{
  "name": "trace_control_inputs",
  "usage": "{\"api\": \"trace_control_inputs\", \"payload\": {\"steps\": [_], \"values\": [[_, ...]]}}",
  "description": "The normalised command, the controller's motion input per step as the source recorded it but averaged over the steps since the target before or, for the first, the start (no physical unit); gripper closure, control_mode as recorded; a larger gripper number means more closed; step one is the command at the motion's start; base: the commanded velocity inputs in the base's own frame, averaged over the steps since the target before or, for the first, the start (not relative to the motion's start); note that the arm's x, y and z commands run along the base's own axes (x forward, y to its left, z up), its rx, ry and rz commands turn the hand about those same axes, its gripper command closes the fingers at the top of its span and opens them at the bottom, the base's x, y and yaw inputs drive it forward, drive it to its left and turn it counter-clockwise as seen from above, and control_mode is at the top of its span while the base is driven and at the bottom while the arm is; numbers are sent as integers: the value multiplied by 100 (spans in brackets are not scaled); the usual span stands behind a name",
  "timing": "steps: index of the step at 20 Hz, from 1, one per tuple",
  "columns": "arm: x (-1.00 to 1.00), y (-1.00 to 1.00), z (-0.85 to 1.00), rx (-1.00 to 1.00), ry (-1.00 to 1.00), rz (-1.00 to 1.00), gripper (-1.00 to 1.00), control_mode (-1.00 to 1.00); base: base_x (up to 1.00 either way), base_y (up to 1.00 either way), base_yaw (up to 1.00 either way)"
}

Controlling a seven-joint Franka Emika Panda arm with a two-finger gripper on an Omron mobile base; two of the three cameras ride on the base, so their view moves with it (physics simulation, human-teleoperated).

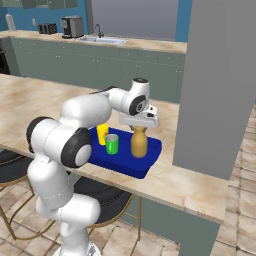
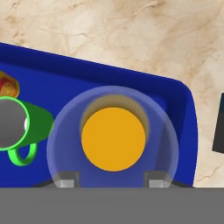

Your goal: There is a tray on the dining counter. Grab the cup, mug, and pitcher and place them on the tray. The pitcher may be placed next to the tray if it cannot fit the tray.

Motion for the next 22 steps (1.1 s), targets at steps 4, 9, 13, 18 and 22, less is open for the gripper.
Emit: {"api": "trace_control_inputs", "payload": {"steps": [4, 9, 13, 18, 22], "values": [[8, 0, -19, 0, 0, 0, 100, -100, 0, 0, 0], [4, 0, -10, 0, 1, 0, -100, -100, 0, 0, 0], [0, 0, 0, 0, 0, 0, -100, -100, 0, 0, 0], [0, 0, 0, 0, 0, 0, -100, -100, 0, 0, 0], [0, 0, 15, 0, 0, 0, -100, -100, 0, 0, 0]]}}
